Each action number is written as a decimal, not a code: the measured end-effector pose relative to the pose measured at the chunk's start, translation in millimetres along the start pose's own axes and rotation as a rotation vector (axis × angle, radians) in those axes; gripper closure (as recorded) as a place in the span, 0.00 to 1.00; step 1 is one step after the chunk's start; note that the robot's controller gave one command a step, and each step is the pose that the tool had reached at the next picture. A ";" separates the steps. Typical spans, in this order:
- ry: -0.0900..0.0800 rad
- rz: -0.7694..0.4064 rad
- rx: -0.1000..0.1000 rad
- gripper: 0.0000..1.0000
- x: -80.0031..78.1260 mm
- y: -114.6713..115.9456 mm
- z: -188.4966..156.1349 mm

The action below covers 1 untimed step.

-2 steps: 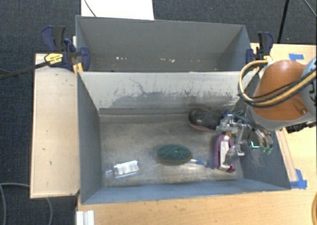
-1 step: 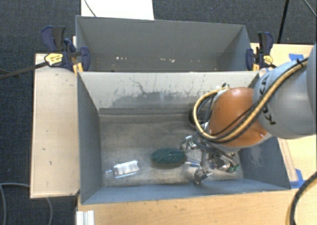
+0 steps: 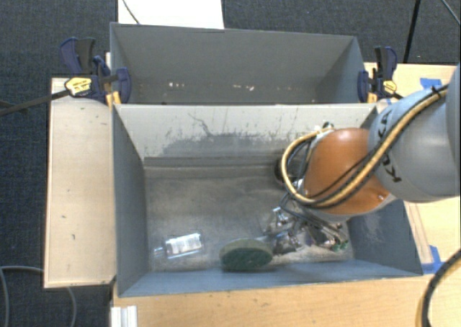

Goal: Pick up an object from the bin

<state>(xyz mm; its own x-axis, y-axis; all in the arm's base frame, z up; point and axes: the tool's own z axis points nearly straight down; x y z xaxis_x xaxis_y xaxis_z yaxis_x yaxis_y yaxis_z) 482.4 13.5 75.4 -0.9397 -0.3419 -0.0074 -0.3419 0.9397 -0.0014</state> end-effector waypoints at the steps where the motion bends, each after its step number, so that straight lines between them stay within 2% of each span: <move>1: 0.000 -0.245 0.004 1.00 -10.0 -80.9 -169.6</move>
Offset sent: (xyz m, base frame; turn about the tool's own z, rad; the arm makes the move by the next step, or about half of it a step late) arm 0.0336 -0.0708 0.1660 -0.2487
